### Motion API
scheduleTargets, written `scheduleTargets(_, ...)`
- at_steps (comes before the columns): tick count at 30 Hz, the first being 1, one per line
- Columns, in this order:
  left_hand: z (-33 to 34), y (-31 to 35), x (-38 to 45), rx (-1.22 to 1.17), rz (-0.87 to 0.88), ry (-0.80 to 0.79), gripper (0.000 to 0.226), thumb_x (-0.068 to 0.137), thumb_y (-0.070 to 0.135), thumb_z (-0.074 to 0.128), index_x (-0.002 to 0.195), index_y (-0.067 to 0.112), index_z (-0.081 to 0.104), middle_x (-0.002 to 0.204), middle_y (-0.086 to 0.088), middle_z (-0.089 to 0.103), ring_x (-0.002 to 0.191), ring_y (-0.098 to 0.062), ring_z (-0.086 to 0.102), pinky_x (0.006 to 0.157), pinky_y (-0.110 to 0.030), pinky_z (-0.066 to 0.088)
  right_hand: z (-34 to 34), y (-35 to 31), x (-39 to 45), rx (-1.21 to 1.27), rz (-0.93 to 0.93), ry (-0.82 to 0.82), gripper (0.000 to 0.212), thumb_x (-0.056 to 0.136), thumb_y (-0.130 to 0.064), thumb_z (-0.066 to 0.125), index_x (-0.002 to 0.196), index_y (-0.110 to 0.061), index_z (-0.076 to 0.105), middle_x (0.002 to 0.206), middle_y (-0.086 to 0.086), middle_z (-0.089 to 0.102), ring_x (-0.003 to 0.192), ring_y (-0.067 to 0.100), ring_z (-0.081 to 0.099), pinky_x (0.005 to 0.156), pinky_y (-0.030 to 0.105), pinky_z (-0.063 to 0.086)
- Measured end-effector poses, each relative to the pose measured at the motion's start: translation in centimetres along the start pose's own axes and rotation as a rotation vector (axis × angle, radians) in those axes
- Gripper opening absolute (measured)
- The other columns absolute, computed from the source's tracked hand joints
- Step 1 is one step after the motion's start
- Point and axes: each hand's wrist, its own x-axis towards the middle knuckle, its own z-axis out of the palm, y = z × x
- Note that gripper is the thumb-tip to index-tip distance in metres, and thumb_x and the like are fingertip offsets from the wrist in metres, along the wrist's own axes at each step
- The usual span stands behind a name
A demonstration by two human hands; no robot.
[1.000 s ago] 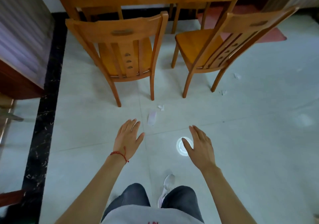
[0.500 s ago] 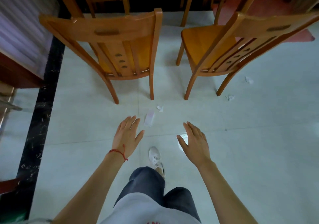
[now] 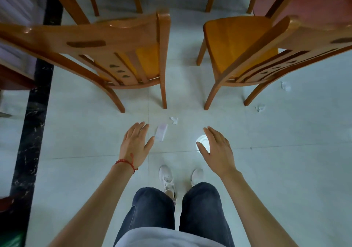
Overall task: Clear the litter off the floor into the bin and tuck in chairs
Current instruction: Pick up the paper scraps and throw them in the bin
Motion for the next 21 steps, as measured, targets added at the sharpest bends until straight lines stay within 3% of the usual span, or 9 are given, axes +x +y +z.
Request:
scheduleTargets(11,5.6,1.5,5.5,-0.057,-0.122,0.035,0.049,0.092,0.03,0.048,0.132,0.003,0.042,0.14,-0.017,0.043,0.134,-0.033,0.032,0.108,-0.043,0.028,2.9,4.1,9.3,-0.038,-0.159,-0.158,0.056,0.093,-0.042,0.043,0.141,-0.014,0.034,0.149,0.006,0.035,0.137,0.021,0.032,0.11,0.032,0.026)
scheduleTargets(16,9.7,2.0,8.3,-0.099,-0.142,0.054,0.064,0.086,0.045,0.029,0.124,-0.001,0.05,0.131,-0.021,0.052,0.125,-0.039,0.043,0.102,-0.047,0.036,5.9,6.3,13.7,-0.09,-0.273,-0.23,0.056,0.094,-0.041,0.043,0.141,-0.012,0.033,0.15,0.007,0.033,0.138,0.022,0.029,0.112,0.034,0.023)
scheduleTargets(21,14.7,-0.4,10.8,-0.136,-0.179,0.074,0.063,0.085,0.045,0.032,0.124,0.0,0.05,0.13,-0.021,0.052,0.125,-0.04,0.043,0.101,-0.049,0.038,10.6,8.4,18.1,-0.123,-0.316,-0.25,0.054,0.095,-0.039,0.042,0.141,-0.011,0.034,0.15,0.007,0.033,0.138,0.022,0.03,0.111,0.035,0.022)
